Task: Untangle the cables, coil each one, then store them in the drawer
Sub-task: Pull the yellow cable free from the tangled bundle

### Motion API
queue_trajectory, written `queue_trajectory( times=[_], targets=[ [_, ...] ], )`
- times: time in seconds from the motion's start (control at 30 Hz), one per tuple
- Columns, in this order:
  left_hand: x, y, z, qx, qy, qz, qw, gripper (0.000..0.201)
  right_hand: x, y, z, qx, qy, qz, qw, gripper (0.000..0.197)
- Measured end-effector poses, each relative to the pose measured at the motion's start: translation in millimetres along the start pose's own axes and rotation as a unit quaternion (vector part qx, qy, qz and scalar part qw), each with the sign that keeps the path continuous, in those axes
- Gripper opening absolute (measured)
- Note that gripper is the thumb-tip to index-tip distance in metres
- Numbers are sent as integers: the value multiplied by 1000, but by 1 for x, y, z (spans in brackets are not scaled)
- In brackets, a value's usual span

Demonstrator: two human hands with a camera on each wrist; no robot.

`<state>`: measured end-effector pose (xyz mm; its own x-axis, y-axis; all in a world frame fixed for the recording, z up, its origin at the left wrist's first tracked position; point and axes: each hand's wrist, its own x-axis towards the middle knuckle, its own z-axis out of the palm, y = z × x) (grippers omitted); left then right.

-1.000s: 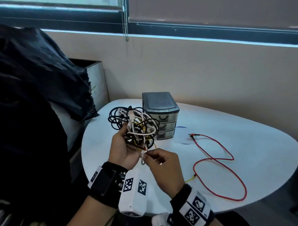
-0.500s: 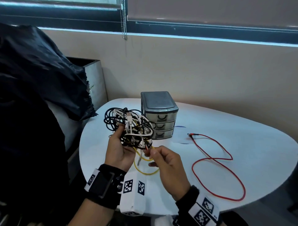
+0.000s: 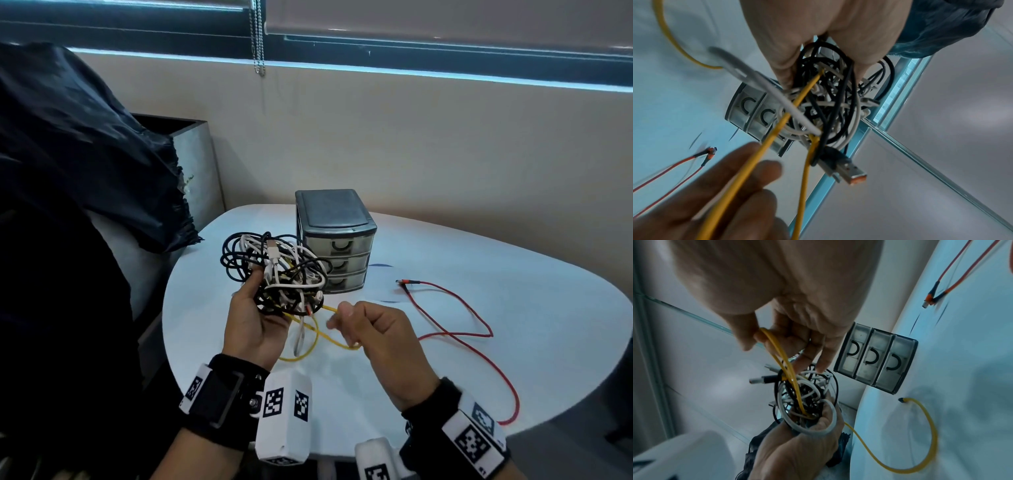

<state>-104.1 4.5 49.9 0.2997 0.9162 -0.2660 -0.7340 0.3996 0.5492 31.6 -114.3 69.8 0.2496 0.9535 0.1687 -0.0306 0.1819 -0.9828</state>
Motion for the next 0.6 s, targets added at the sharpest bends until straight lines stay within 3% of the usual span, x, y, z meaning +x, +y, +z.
queue_trajectory(
  times=[0.1,0.2,0.3,0.43,0.47,0.53,0.6],
  targets=[
    [2,3,-1,-10,6,4,1000,18,-6,-5,1,38,-60,6,997,29],
    [4,7,-3,-8,-7,4,1000,25,-6,-11,1,13,-67,44,997,36],
    [3,11,-4,14,3,1,1000,24,-1,-17,-4,-35,-45,33,998,50],
    [6,21,-2,14,35,-17,999,23,2,-25,-12,123,-108,63,984,60],
    [9,25,-3,6,42,-16,999,26,4,-29,-15,102,-131,85,982,59],
    [15,31,-6,-8,51,-7,999,24,7,-33,-22,-44,-157,107,981,39],
    [17,32,-8,-12,46,-1,999,22,12,-35,-29,-200,-117,79,970,12]
  ],
)
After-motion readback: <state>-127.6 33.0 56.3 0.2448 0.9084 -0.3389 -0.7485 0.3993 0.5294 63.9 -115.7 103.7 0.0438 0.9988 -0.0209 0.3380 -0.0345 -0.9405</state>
